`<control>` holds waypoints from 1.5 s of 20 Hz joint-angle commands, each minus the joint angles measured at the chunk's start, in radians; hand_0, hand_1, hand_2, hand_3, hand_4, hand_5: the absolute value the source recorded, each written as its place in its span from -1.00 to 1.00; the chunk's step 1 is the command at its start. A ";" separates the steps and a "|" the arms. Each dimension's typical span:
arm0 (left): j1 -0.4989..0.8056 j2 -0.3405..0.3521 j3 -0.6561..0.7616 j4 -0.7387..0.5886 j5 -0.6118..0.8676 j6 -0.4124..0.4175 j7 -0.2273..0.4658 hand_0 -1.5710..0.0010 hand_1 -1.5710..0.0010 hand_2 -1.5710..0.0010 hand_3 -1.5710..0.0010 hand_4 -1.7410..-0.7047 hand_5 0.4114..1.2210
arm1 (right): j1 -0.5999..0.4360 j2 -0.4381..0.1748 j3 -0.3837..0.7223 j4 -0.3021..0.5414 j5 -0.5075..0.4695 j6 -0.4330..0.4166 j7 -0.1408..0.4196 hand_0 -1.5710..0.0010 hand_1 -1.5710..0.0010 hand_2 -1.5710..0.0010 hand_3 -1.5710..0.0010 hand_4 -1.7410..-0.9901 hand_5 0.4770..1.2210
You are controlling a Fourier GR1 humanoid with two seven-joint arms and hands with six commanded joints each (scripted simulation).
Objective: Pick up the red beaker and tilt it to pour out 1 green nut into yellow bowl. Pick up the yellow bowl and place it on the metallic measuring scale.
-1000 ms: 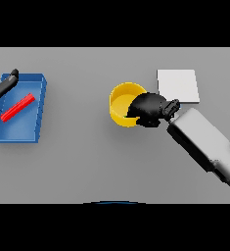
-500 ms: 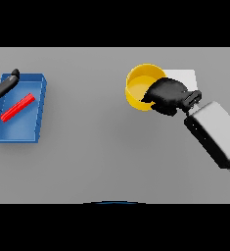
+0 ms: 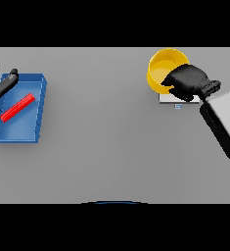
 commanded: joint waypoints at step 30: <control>0.001 -0.010 -0.008 0.012 -0.001 -0.009 0.017 1.00 1.00 1.00 1.00 0.97 -0.28 | -0.108 0.058 -0.070 0.464 0.010 -0.051 -0.081 0.81 0.69 0.52 0.43 -0.28 -0.02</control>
